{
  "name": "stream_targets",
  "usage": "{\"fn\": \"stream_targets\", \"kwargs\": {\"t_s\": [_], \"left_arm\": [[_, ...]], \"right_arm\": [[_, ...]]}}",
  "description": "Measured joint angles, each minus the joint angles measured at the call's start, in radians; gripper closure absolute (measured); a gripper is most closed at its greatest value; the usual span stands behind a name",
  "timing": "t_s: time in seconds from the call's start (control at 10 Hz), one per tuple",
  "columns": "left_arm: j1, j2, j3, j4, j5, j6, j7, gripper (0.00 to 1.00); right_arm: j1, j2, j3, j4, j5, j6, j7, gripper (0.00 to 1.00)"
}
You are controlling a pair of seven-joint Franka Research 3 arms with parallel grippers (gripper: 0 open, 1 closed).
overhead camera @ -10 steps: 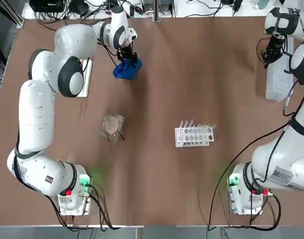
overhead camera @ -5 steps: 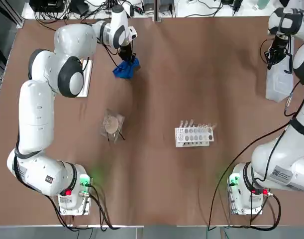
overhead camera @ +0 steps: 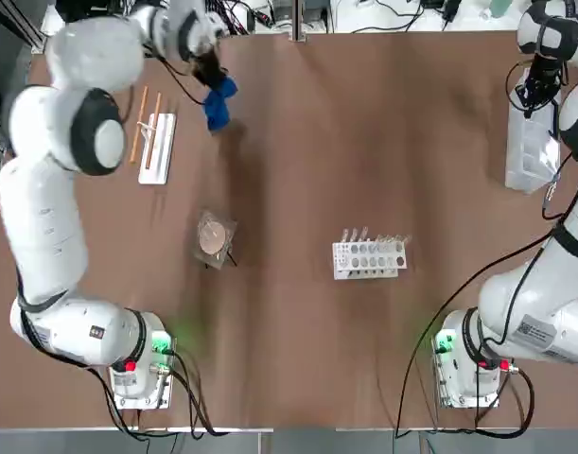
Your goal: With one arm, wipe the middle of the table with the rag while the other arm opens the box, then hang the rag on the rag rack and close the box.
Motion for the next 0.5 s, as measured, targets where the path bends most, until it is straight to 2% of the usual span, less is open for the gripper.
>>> {"fn": "stream_targets", "kwargs": {"t_s": [0.2,0.3,0.5], "left_arm": [[0.107,-0.114,-0.002,-0.046,0.000,-0.097,0.030,0.92],[0.116,-0.137,-0.007,-0.064,0.000,-0.107,0.029,0.92],[0.050,-0.121,-0.053,-0.062,-0.002,-0.092,-0.071,0.92]], "right_arm": [[-0.005,-0.006,-0.001,0.008,-0.006,-0.010,-0.030,0.98],[-0.021,-0.020,-0.002,0.024,-0.008,-0.031,-0.066,0.98],[-0.107,-0.059,-0.006,0.049,-0.019,-0.051,-0.177,0.98]]}}
